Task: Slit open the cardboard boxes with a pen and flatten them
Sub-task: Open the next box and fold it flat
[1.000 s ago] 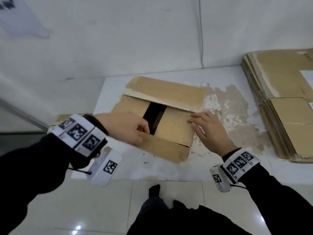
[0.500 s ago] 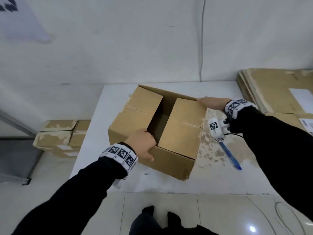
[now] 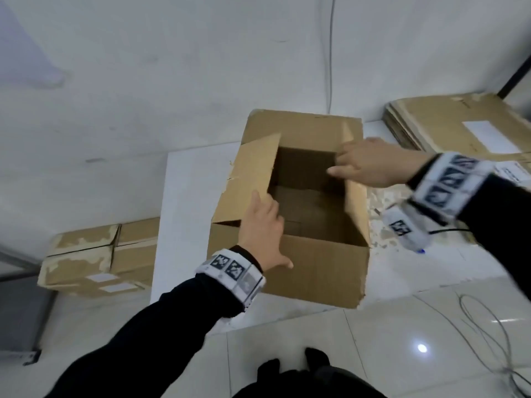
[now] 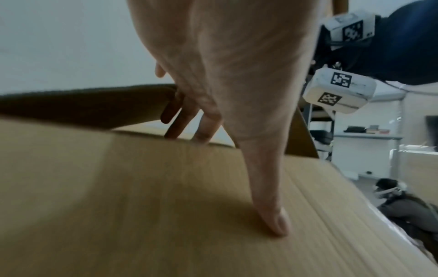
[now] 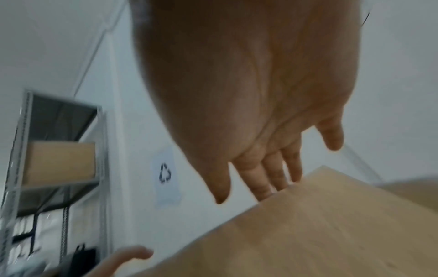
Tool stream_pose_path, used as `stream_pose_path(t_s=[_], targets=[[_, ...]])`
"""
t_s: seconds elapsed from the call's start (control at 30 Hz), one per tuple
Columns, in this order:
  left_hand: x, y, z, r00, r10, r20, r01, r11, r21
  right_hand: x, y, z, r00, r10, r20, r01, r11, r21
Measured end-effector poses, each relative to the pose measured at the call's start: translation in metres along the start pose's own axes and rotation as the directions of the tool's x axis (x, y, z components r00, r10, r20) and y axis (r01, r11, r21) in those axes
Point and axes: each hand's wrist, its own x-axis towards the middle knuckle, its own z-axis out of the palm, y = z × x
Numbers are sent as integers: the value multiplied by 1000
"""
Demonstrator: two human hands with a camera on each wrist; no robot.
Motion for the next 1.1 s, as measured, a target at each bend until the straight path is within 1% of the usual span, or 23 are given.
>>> stream_pose_path(t_s=[0.07,0.1,0.17,0.2,0.23,0.27,0.3,0.33,0.37,0.43,0.53,0.57,0.63,0.67,0.7,0.77,0.83,0.87,0.9,0.93,0.97,1.07,1.1], targets=[[-13,-29,2,993,-84,-83,88,995,47,-38,17,-8,983,182,5,-181,978,-104],[-19,-46,5,987,-139,-85,145,987,72,-55,22,-4,951,305,60,-299,950,-84],[-30,-78,19,969,-246,12,245,968,61,-73,23,21,833,468,294,-518,847,120],[-30,-91,29,960,-266,84,266,964,11,-75,18,38,775,464,429,-610,726,318],[-30,-100,40,954,-254,159,270,959,-85,-73,9,53,736,423,529,-674,532,513],[-29,-105,50,950,-220,223,272,933,-235,-67,-2,70,723,390,571,-688,335,643],[-27,-107,57,949,-178,261,274,876,-396,-59,-13,84,711,399,579,-682,189,706],[-26,-105,62,951,-149,273,274,812,-514,-50,-22,97,702,447,555,-662,121,740],[-26,-102,64,955,-140,261,272,767,-581,-42,-31,106,696,509,508,-642,123,757],[-24,-98,65,957,-158,242,278,733,-621,-35,-42,115,698,594,399,-591,165,789],[-16,-106,59,947,-125,295,285,752,-594,-44,-46,122,699,639,321,-484,91,871],[-12,-110,52,950,-111,291,267,771,-579,-46,-49,125,679,685,264,-455,111,883],[-6,-112,24,981,-83,175,175,772,-612,-48,-63,137,624,774,111,-439,230,869],[-3,-109,6,995,-75,63,98,740,-666,-47,-75,145,600,799,41,-443,289,849],[0,-102,-14,995,-70,-69,-1,693,-721,-45,-91,154,574,819,-12,-435,317,843],[7,-82,-53,954,-69,-293,-197,593,-781,-37,-123,165,494,864,-95,-372,308,876],[12,-59,-85,923,-41,-383,-310,511,-802,-26,-151,173,403,897,-179,-310,318,896],[15,-49,-97,920,-29,-392,-330,484,-810,-21,-164,177,364,908,-205,-294,321,900],[18,-41,-108,921,-24,-389,-331,477,-814,-17,-176,183,343,914,-218,-272,319,908],[22,-36,-114,928,-26,-372,-312,494,-812,-13,-189,188,351,908,-230,-241,325,914],[26,-32,-117,941,-32,-336,-269,531,-804,-10,-203,195,385,889,-249,-216,349,912],[33,-31,-106,986,-55,-157,-80,671,-737,-18,-235,213,559,771,-305,-168,466,869],[32,-30,-101,991,-60,-119,-40,714,-699,-26,-237,217,602,721,-343,-117,505,855]])
